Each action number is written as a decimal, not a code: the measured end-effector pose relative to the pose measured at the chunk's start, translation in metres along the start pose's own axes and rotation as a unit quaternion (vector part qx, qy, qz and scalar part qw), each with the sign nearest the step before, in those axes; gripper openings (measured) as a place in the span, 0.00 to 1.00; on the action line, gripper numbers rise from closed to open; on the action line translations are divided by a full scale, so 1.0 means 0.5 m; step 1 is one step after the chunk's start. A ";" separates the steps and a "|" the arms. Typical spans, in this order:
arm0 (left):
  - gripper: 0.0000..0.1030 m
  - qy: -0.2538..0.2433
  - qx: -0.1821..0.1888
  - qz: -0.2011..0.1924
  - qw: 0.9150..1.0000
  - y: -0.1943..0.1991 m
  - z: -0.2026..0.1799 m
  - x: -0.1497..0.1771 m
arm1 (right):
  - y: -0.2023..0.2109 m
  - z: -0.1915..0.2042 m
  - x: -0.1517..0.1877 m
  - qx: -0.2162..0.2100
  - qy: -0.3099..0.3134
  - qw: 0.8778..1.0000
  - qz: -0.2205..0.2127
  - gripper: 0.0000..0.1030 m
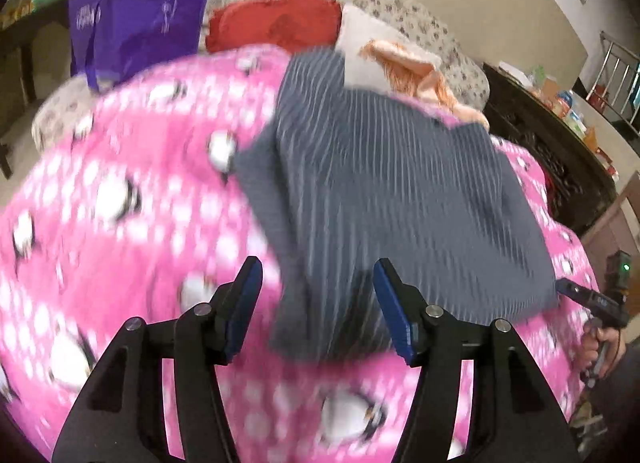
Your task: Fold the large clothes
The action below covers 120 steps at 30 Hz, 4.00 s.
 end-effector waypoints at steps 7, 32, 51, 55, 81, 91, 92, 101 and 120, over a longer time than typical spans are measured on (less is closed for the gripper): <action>0.60 -0.038 0.013 0.025 0.999 -0.032 -0.020 0.076 | -0.063 0.038 0.032 -0.037 0.041 0.998 0.036 0.59; 0.18 -0.012 0.098 0.017 0.995 0.023 -0.034 0.057 | 0.042 0.095 0.084 -0.131 0.016 0.991 0.025 0.12; 0.45 0.074 0.133 0.059 0.987 0.154 -0.001 0.299 | 0.210 0.198 0.171 -0.010 0.065 0.998 -0.024 0.16; 0.45 0.078 0.134 0.038 0.987 0.163 0.011 0.324 | 0.114 0.334 0.141 -0.033 0.150 0.988 -0.008 0.16; 0.46 0.085 0.140 0.021 0.986 0.161 0.011 0.336 | -0.033 0.325 0.175 0.100 0.168 0.981 0.009 0.28; 0.55 0.090 0.080 -0.009 0.993 0.214 0.021 0.211 | 0.072 0.231 0.261 0.161 0.170 0.971 -0.054 0.28; 0.58 0.086 0.077 -0.012 0.993 0.208 0.017 0.191 | 0.069 0.225 0.260 0.158 0.164 0.972 -0.052 0.28; 0.63 0.085 -0.013 0.072 0.994 0.067 0.011 0.191 | 0.029 0.219 0.286 0.186 0.178 0.965 -0.058 0.35; 0.84 0.034 0.074 0.088 0.993 0.021 0.009 0.125 | 0.022 0.216 0.291 0.189 0.174 0.964 -0.062 0.41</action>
Point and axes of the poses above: each gripper's, at about its wrist camera, not at the fingertips, and y roughly against the way its jaws point, z to its left, x to its underside, the point moved 2 cm from there along -y, roughly the way its jaws point, and after that the axes turned 6 degrees about -y, right-handed, at the moved point
